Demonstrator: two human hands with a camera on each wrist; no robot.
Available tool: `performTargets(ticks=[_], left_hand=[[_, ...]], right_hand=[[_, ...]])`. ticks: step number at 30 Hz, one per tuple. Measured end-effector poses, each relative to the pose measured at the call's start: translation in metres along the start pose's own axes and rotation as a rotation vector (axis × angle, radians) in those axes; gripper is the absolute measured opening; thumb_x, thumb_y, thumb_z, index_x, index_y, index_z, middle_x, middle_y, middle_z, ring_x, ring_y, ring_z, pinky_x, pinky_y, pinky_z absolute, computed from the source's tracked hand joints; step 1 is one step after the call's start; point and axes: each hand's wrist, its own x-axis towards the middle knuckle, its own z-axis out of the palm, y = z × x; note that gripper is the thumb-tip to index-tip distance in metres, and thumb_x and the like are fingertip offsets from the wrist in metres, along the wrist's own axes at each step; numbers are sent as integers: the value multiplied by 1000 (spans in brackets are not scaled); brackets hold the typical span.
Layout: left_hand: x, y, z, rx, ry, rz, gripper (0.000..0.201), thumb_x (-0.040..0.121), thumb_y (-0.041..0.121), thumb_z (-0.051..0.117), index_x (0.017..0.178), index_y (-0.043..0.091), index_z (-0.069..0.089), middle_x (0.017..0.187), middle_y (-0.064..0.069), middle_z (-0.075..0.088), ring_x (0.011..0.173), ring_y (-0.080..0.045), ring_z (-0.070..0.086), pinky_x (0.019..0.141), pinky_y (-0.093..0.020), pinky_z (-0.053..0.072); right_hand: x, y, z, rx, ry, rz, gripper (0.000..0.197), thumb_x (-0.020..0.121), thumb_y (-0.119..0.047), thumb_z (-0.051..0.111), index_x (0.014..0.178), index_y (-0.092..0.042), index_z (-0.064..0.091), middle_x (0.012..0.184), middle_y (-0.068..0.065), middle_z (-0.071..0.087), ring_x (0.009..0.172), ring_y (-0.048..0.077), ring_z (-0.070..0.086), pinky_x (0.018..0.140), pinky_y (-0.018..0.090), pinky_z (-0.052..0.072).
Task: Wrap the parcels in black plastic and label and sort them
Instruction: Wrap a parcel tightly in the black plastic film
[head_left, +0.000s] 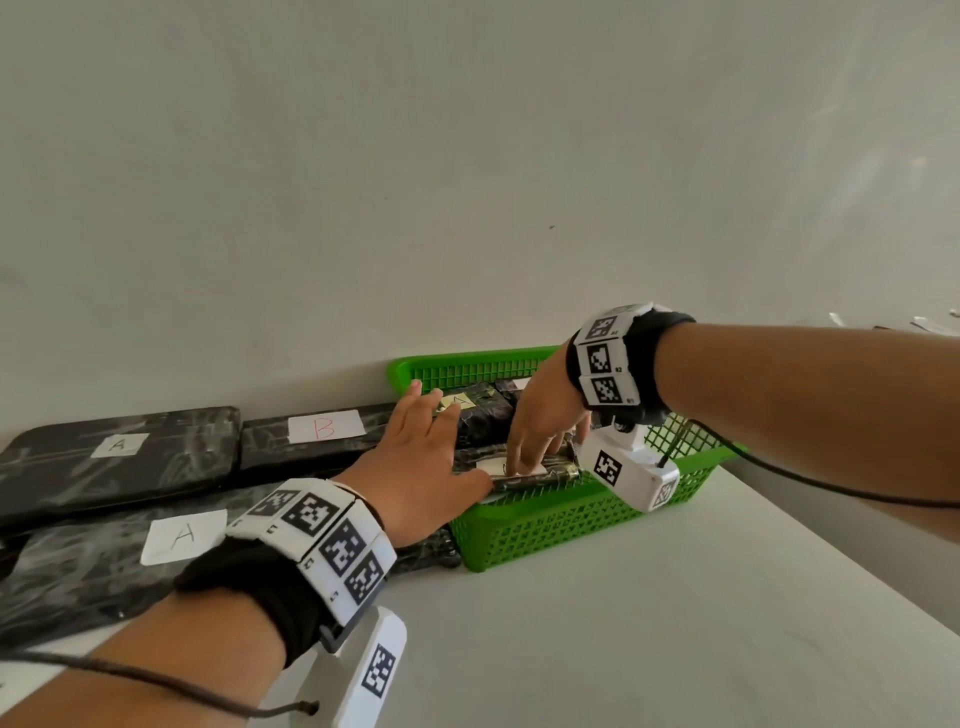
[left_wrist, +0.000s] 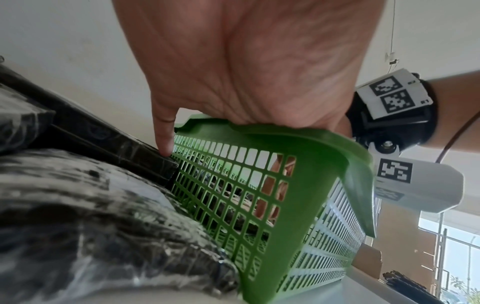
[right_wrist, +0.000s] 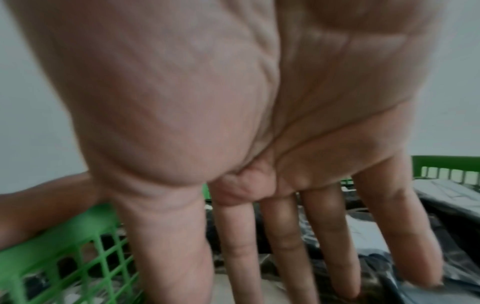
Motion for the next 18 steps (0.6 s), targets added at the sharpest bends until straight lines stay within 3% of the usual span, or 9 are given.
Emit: performTargets(ticks=[2, 5, 6, 8, 10, 11, 13, 14, 18], left_hand=[[-1, 1, -1, 1, -6, 1, 84, 105, 53, 38, 165, 17, -7, 172, 1, -21, 153, -15, -33, 128, -40, -4], [-4, 3, -3, 5, -21, 1, 82, 105, 54, 37, 166, 17, -4, 172, 2, -19, 154, -15, -32, 128, -42, -1], [-5, 4, -5, 16, -22, -1, 80, 105, 55, 37, 166, 18, 1, 173, 2, -15, 155, -15, -30, 129, -44, 3], [-6, 7, -11, 79, -34, -25, 74, 103, 57, 38, 164, 21, 16, 173, 2, 0, 158, -14, -22, 128, -49, 15], [-5, 16, -25, 210, -93, -87, 68, 98, 62, 46, 153, 22, 40, 163, -1, 28, 160, -19, 1, 124, -48, 26], [-2, 23, -33, 285, -121, -116, 60, 95, 65, 51, 139, 24, 53, 148, -3, 43, 153, -24, 21, 118, -46, 34], [9, 42, -46, 407, -143, -140, 48, 88, 67, 65, 113, 27, 63, 113, 1, 55, 115, -21, 50, 101, -39, 44], [17, 51, -51, 460, -158, -137, 46, 85, 65, 70, 110, 27, 64, 104, 4, 58, 103, -18, 53, 96, -37, 45], [44, 82, -53, 576, -353, -123, 38, 89, 52, 75, 102, 17, 69, 89, 2, 61, 90, -18, 58, 72, -29, 46]], right_hand=[[0, 10, 1, -9, -1, 71, 49, 102, -50, 61, 144, -25, 63, 137, -3, 71, 129, 22, 64, 105, 43, 53], [-8, 25, 2, -23, 44, 147, 52, 102, -51, 60, 144, -20, 62, 135, -1, 72, 130, 22, 63, 84, 31, 55], [-10, 28, 2, 0, 74, 139, 51, 104, -49, 59, 145, -19, 61, 135, 1, 72, 129, 22, 63, 83, 31, 56], [-13, 28, -2, 58, 119, 78, 48, 106, -43, 57, 147, -18, 58, 137, 6, 70, 128, 24, 64, 98, 40, 57], [-17, 24, -5, 104, 126, 5, 45, 109, -36, 53, 149, -17, 55, 141, 8, 66, 131, 25, 62, 108, 47, 53], [-18, 21, -5, 129, 129, -22, 45, 109, -35, 52, 150, -17, 54, 142, 9, 66, 132, 26, 61, 109, 48, 52], [-24, 20, -2, 179, 161, -55, 44, 109, -35, 53, 150, -17, 55, 140, 9, 67, 129, 25, 63, 108, 47, 53], [-29, 24, 0, 203, 195, -59, 44, 109, -36, 54, 149, -16, 56, 137, 8, 68, 125, 25, 65, 107, 47, 54], [-51, 58, 18, 233, 377, 18, 44, 109, -43, 51, 137, -12, 64, 124, 7, 73, 114, 25, 71, 105, 45, 56]])
